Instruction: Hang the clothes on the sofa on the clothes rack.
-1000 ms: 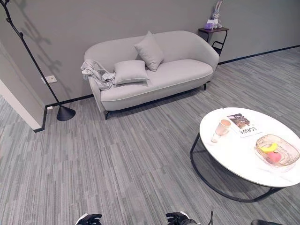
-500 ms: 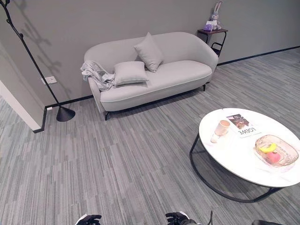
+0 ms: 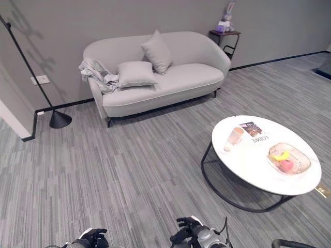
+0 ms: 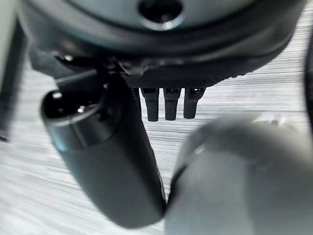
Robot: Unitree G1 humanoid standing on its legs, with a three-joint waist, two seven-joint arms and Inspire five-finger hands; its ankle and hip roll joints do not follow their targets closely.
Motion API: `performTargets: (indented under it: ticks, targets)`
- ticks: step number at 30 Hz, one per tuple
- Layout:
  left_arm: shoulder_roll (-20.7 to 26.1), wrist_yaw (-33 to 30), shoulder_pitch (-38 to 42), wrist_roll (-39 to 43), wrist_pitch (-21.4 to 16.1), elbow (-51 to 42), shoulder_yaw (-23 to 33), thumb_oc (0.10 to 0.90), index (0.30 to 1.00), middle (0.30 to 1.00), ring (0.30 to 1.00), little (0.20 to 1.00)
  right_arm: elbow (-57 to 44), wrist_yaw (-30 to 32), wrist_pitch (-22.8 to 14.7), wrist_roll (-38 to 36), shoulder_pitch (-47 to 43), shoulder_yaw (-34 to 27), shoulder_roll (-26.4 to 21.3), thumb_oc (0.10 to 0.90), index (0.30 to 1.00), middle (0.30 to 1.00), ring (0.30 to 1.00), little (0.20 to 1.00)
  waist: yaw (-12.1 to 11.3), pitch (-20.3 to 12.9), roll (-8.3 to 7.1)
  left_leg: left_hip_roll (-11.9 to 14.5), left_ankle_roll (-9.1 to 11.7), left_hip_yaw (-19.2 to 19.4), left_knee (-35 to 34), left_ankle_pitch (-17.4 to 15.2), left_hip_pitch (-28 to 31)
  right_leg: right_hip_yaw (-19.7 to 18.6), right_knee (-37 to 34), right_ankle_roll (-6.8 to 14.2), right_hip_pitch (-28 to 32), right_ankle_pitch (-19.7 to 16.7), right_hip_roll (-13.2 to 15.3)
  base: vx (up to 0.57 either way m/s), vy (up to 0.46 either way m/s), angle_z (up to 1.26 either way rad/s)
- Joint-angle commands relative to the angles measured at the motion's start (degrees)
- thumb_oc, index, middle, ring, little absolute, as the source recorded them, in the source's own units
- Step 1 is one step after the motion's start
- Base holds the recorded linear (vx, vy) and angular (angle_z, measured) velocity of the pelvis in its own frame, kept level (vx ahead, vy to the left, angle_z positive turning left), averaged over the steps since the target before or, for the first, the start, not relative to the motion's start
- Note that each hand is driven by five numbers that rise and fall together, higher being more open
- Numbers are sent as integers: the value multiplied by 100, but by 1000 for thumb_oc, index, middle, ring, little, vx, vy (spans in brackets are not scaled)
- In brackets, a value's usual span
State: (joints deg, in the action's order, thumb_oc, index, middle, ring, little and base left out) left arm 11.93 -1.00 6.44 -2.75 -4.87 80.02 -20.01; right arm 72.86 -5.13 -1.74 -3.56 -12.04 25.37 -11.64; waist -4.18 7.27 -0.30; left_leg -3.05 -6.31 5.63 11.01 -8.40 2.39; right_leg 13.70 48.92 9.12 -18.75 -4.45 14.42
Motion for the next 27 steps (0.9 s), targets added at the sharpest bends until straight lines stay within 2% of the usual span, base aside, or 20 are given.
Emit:
performTargets:
  ticks: [1, 2, 4, 6, 7, 9, 11, 12, 13, 15, 16, 17, 18, 19, 21, 23, 24, 25, 26, 27]
  targets:
    - [-129, 273, -383, -48, 112, 558, 28, 800, 900, 900, 900, 900, 172, -469, 194, -916, 674, -219, 374, 800, 900, 900, 900, 900, 5, -12, -33, 37, 99, -148, -1235, 215, 836, 181, -953, 52, 258, -97, 222, 510, -76, -16]
    - [-66, 269, -380, 30, 115, 568, 116, 800, 900, 900, 900, 900, 242, -415, 207, -816, 686, -267, 332, 800, 900, 900, 900, 900, 55, 15, -159, 16, 257, -360, -1281, 73, 933, 204, -2627, -9, 481, -81, 137, 491, -219, -10]
    - [-30, 253, -256, 107, 108, 608, 208, 800, 900, 900, 900, 900, 426, -435, 275, -678, 697, -270, 356, 800, 900, 900, 900, 900, 114, 48, -235, 101, 453, -544, -1347, -46, 1036, 21, -4424, 109, 561, -435, 186, 371, -224, 46]
    - [0, 255, -214, 96, 106, 616, 249, 800, 900, 900, 900, 900, 495, -483, 328, -633, 745, -288, 373, 800, 900, 900, 900, 900, 131, 48, -255, 173, 525, -594, -1401, -86, 1107, -14, -4917, 199, 531, -601, 289, 380, -108, 82]
    - [47, 284, -106, 14, 79, 634, 226, 800, 900, 900, 900, 900, 676, -611, 389, -468, 922, -347, 443, 800, 900, 900, 900, 900, 205, 34, -291, 353, 675, -669, -1506, -291, 1451, -8, -5391, 394, 280, -896, 542, 721, -97, 38]
    - [46, 303, -109, -210, 37, 641, 110, 800, 900, 900, 900, 900, 747, -656, 402, -285, 1099, -377, 477, 800, 900, 900, 900, 900, 291, -88, -436, 338, 752, -923, -1578, -495, 1704, 156, -5392, 447, 452, -1112, 584, 782, -110, 40]
    - [0, 320, -170, -413, 45, 692, -40, 800, 900, 900, 900, 900, 722, -683, 401, -181, 1131, -355, 447, 800, 900, 900, 900, 900, 424, -322, -408, 686, 917, -963, -1579, -544, 1865, 256, -5392, 444, 615, -1158, 339, 679, -199, 79]
    - [-18, 301, -184, -464, 46, 693, -101, 800, 900, 900, 900, 900, 681, -666, 399, -156, 1137, -315, 416, 800, 900, 900, 900, 900, 466, -410, -317, 910, 1035, -1001, -1448, -384, 1814, 211, -5392, 365, 639, -1144, 152, 746, -265, 62]
    - [6, 273, -148, -460, 45, 602, -166, 800, 900, 900, 900, 900, 540, -589, 368, -194, 1038, -255, 325, 800, 900, 900, 900, 900, 462, -480, -221, 1142, 1241, -1036, -1043, 52, 1593, 276, -5392, 263, 688, -992, -82, 576, -214, 54]
    - [6, 246, -133, -414, 40, 556, -183, 800, 900, 900, 900, 900, 403, -525, 337, -178, 914, -185, 253, 800, 900, 900, 900, 900, 468, -540, -174, 1252, 1353, -1084, -643, 257, 1407, 354, -5392, 160, 761, -864, -242, 393, -170, 55]
    - [53, 204, -44, -324, 35, 476, -196, 800, 900, 900, 900, 900, 131, -392, 274, -245, 647, -111, 132, 800, 900, 900, 900, 900, 401, -514, -162, 1349, 1604, -942, 436, 779, 930, 479, -5392, -73, 1022, -554, -498, 336, -192, 35]
    - [99, 199, 38, -254, 30, 419, -207, 800, 900, 900, 900, 900, 14, -325, 226, -276, 504, -120, 54, 800, 900, 900, 900, 900, 377, -452, -201, 1396, 1665, -855, 1201, 1103, 577, 515, -5392, -243, 1182, -398, -596, 418, -267, 10]
    - [133, 170, 119, -216, 32, 345, -225, 800, 900, 900, 900, 900, -40, -238, 204, -325, 362, -146, -1, 800, 900, 900, 900, 900, 343, -359, -258, 1550, 1651, -682, 1874, 1414, 244, 589, -5392, -386, 1341, -271, -652, 281, -237, -13]
    - [138, 138, 225, -212, 40, 265, -298, 800, 900, 900, 900, 900, -27, -148, 198, -365, 190, -181, -68, 800, 900, 900, 900, 900, 310, -265, -322, 1858, 1420, -262, 2207, 1438, 102, 648, -5392, -492, 1526, -141, -725, 251, -232, -47]
    - [125, 81, 390, -237, 39, 128, -420, 800, 900, 900, 900, 900, 48, -28, 202, -329, -94, -133, -144, 800, 900, 900, 900, 900, 112, -41, -391, 2022, 1217, 184, 2608, 1066, -331, 602, -5392, -541, 1772, 38, -779, 253, -140, -39]
    - [94, 60, 475, -79, 13, 24, -368, 800, 900, 900, 900, 900, 128, 19, 203, -315, -193, -90, -183, 800, 900, 900, 900, 900, -122, 53, -370, 1682, 1123, 353, 2392, 325, -927, 519, -5392, -478, 2018, 267, -798, 347, 38, -9]
    - [68, 38, 478, 38, 5, 8, -331, 800, 900, 900, 900, 900, 147, 18, 193, -322, -194, -94, -185, 800, 900, 900, 900, 900, -166, 48, -428, 1467, 984, 518, 2117, 327, -1206, 560, -5392, -492, 1984, 294, -693, 370, 127, -9]
    - [14, 26, 461, 186, 8, 38, -274, 800, 900, 900, 900, 900, 201, 53, 184, -313, -186, -71, -165, 800, 900, 900, 900, 900, -234, 12, -359, 1449, 1016, 558, 1661, 179, -1386, 534, -5392, -428, 2111, 527, -772, 457, 243, 4]
    - [-78, 92, 381, 478, 71, 133, -80, 800, 900, 900, 900, 900, 334, 67, 166, -212, -99, -3, -120, 800, 900, 900, 900, 900, -380, -55, -251, 1380, 1067, 668, 385, 822, -1674, 571, -5392, -422, 2353, 765, -883, 441, 187, -1]
    - [-81, 93, 374, 482, 71, 134, -80, 800, 900, 900, 900, 900, 337, 67, 162, -210, -94, 2, -121, 800, 900, 900, 900, 900, -369, -58, -266, 1350, 1071, 675, 283, 883, -1624, 578, -5392, -426, 2359, 769, -868, 458, 210, -13]
